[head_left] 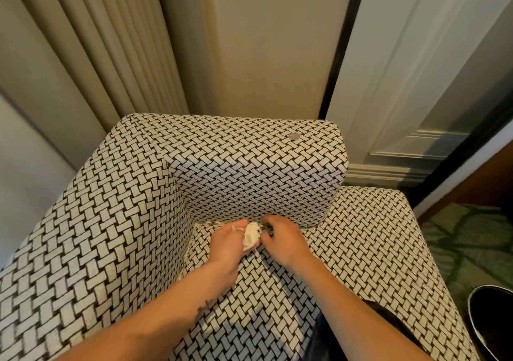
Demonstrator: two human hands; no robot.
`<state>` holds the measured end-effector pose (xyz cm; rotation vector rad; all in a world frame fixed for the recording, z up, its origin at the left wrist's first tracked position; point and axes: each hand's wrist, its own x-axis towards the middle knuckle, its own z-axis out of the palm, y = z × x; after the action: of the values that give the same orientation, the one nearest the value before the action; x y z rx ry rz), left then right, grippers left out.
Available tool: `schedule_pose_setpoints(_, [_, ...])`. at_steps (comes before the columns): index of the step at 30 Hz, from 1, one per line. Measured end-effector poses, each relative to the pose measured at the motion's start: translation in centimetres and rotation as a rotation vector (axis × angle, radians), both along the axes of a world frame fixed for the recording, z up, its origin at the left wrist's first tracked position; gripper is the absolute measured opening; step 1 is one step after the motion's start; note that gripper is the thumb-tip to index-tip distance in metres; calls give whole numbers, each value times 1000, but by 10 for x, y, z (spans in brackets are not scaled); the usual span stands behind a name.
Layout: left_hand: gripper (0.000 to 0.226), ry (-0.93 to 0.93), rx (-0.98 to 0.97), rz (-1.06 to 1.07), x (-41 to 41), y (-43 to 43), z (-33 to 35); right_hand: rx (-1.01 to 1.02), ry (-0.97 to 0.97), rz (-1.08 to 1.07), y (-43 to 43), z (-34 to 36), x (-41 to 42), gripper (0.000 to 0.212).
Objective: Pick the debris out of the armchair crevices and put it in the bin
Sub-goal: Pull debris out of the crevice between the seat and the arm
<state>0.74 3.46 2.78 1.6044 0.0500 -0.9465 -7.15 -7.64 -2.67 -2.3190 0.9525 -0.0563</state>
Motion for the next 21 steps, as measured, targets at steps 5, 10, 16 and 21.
schedule_pose_setpoints(5, [34,39,75,28,1,2,-18,-139,226,25,-7,-19,9,37])
schedule_pose_setpoints(10, [35,53,114,79,4,3,-27,-39,349,27,-16,-33,25,63])
schedule_pose_setpoints(16, [38,58,189,216,12,-9,-37,7,464,-141,-18,-50,51,89])
schedule_pose_setpoints(21, [36,68,200,212,11,-8,-38,-17,365,-218,-19,-59,51,65])
